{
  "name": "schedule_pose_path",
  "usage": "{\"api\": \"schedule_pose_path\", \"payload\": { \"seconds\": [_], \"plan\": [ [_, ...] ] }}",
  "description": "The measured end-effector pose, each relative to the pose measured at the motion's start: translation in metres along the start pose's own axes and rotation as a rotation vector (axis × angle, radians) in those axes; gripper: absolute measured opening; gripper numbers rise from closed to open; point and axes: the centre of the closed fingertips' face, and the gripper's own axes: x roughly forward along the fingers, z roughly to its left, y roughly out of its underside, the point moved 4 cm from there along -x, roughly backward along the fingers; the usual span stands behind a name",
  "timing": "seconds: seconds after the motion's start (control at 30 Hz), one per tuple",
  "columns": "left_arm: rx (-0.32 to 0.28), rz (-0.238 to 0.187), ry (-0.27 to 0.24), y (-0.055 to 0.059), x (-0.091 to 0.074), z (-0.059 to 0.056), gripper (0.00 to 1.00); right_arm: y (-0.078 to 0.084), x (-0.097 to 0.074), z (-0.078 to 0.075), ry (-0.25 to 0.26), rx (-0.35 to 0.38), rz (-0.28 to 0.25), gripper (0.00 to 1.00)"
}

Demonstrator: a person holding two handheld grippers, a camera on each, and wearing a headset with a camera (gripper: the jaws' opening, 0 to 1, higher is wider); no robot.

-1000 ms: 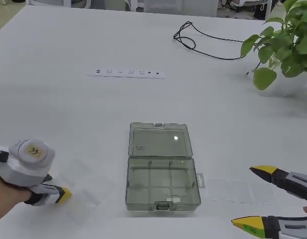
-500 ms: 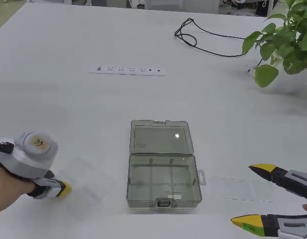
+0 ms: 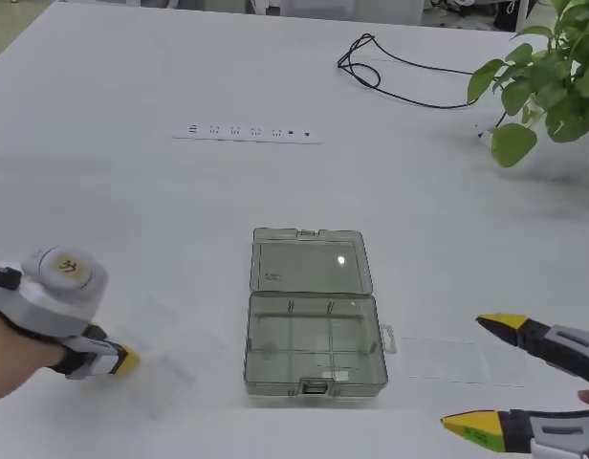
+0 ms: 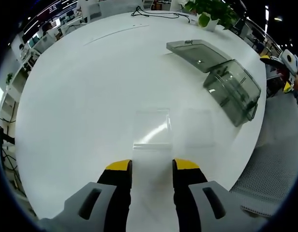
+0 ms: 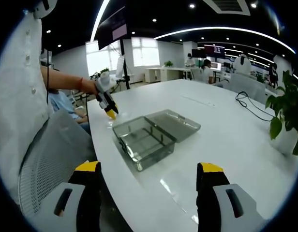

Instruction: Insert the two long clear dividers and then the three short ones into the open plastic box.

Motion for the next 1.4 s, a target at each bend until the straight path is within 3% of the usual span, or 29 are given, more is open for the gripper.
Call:
{"api": "schedule_pose_path", "payload": {
  "seconds": [0.17, 0.57, 0.83, 1.27, 1.4],
  "plan": [
    [-0.016, -0.015, 0.013, 0.0, 0.0, -0.001, 0.31, -0.001, 0.001, 0.001, -0.001, -0.002, 0.002, 0.81],
    [0.028, 0.004, 0.002, 0.0, 0.001, -0.004, 0.32, -0.003, -0.001, -0.002, 0.002, -0.008, -0.003, 0.81],
    [0.023, 0.002, 0.0, 0.0, 0.001, -0.003, 0.32, -0.004, 0.001, -0.001, -0.002, -0.01, -0.001, 0.81],
    [-0.049, -0.069, 0.038, 0.0, -0.002, -0.009, 0.31, -0.011, 0.0, -0.001, -0.002, 0.002, -0.008, 0.8],
    [-0.096, -0.111, 0.053, -0.001, -0.007, -0.011, 0.31, -0.016, 0.002, 0.0, -0.004, 0.005, -0.016, 0.79]
  ]
}}
